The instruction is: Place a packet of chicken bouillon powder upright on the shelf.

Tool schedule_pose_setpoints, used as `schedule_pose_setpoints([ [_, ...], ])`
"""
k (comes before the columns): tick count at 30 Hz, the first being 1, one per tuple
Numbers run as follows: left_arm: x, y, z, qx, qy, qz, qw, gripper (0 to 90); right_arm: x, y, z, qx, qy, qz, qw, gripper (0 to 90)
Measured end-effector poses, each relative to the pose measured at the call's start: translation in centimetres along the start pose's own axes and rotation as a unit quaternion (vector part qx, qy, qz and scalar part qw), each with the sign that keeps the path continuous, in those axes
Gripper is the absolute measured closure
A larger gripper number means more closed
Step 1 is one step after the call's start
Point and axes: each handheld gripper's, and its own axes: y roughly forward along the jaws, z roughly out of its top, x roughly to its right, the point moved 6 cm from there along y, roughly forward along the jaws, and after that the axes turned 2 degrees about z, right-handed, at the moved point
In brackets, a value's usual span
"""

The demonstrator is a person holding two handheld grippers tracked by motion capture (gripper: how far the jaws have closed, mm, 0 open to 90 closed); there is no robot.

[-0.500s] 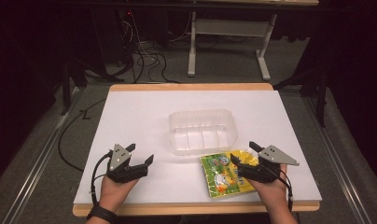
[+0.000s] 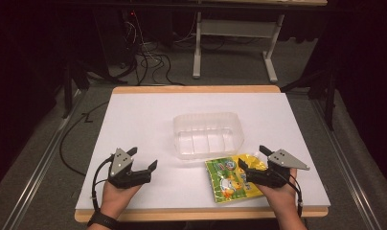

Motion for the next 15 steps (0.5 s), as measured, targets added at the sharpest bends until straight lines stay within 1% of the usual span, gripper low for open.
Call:
schedule_pose_setpoints([
  [1,0.1,-0.1,0.0,0.001,0.003,-0.001,1.0,14.4,0.0,0.0,0.0,0.0,0.003,-0.001,1.0,9.0],
  [2,0.1,-0.1,0.0,0.001,0.003,-0.001,1.0,14.0,0.0,-0.1,0.0,0.0,0.004,-0.001,1.0,9.0],
  [3,0.3,-0.1,0.1,0.003,0.008,-0.003,1.0,13.7,0.1,-0.1,0.0,-0.001,0.001,-0.001,1.0,8.9],
  [9,0.7,-0.1,0.1,0.003,0.011,-0.009,0.9999,13.9,0.3,-0.2,-0.2,-0.006,0.005,-0.002,1.0,9.5],
  [10,0.8,-0.1,0.0,0.001,0.011,-0.01,0.9999,14.5,0.5,-0.3,-0.5,-0.012,0.011,-0.005,0.9999,10.4],
  [12,0.9,0.3,0.0,-0.005,0.009,-0.017,0.9998,14.7,0.8,-0.5,-0.8,-0.019,0.017,-0.011,0.9996,11.5],
  [13,0.9,0.3,0.0,-0.005,0.009,-0.017,0.9998,14.8,0.8,-0.5,-0.8,-0.019,0.017,-0.011,0.9996,11.5],
  [14,1.0,0.7,0.0,-0.007,0.01,-0.02,0.9997,15.1,1.2,-0.8,-1.3,-0.026,0.023,-0.019,0.9992,12.3],
  [15,1.0,0.7,0.0,-0.007,0.01,-0.02,0.9997,15.2,1.3,-1.0,-1.4,-0.028,0.026,-0.022,0.999,12.5],
])
